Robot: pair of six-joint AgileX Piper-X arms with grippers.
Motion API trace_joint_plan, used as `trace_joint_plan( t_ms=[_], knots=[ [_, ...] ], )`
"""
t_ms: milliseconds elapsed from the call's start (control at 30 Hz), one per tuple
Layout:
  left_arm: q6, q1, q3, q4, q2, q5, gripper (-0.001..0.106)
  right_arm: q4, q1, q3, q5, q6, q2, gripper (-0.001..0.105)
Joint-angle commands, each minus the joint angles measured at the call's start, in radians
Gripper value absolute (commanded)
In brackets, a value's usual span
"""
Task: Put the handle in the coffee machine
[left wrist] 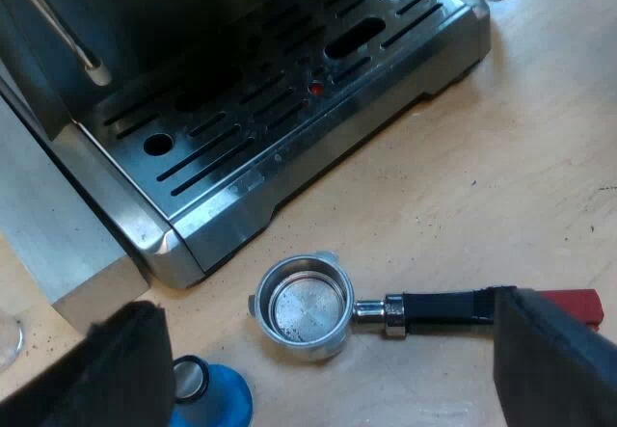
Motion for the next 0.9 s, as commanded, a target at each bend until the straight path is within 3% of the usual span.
trace_joint_plan(
  t_ms=[33, 200, 300, 433, 533, 733, 800, 900],
  knots=[
    [0.000, -0.006, -0.006, -0.020, 0.001, 0.002, 0.070, -0.010, 0.004, -0.009, -0.002, 0.000, 0.013, 0.070],
    [0.000, -0.006, -0.006, -0.035, 0.001, 0.002, 0.070, -0.062, 0.026, -0.005, -0.002, -0.027, 0.022, 0.070],
    [0.008, -0.006, -0.006, -0.035, 0.004, 0.040, 0.070, -0.091, 0.101, -0.003, 0.023, -0.061, 0.022, 0.070],
    [0.007, -0.006, 0.007, -0.016, 0.006, 0.129, 0.070, -0.152, 0.225, 0.014, 0.165, -0.061, 0.022, 0.070],
    [0.007, -0.006, 0.028, 0.017, 0.020, 0.135, 0.070, -0.196, 0.284, 0.033, 0.202, -0.037, 0.022, 0.070],
    [0.086, -0.006, 0.088, 0.040, 0.067, 0.137, 0.070, -0.239, 0.304, 0.069, 0.200, 0.032, 0.028, 0.070],
    [0.149, -0.006, 0.109, 0.040, 0.093, 0.176, 0.070, -0.250, 0.304, 0.078, 0.200, 0.047, 0.043, 0.070],
    [0.181, -0.006, 0.115, 0.043, 0.124, 0.236, 0.070, -0.255, 0.304, 0.078, 0.200, 0.047, 0.066, 0.070]
  ],
)
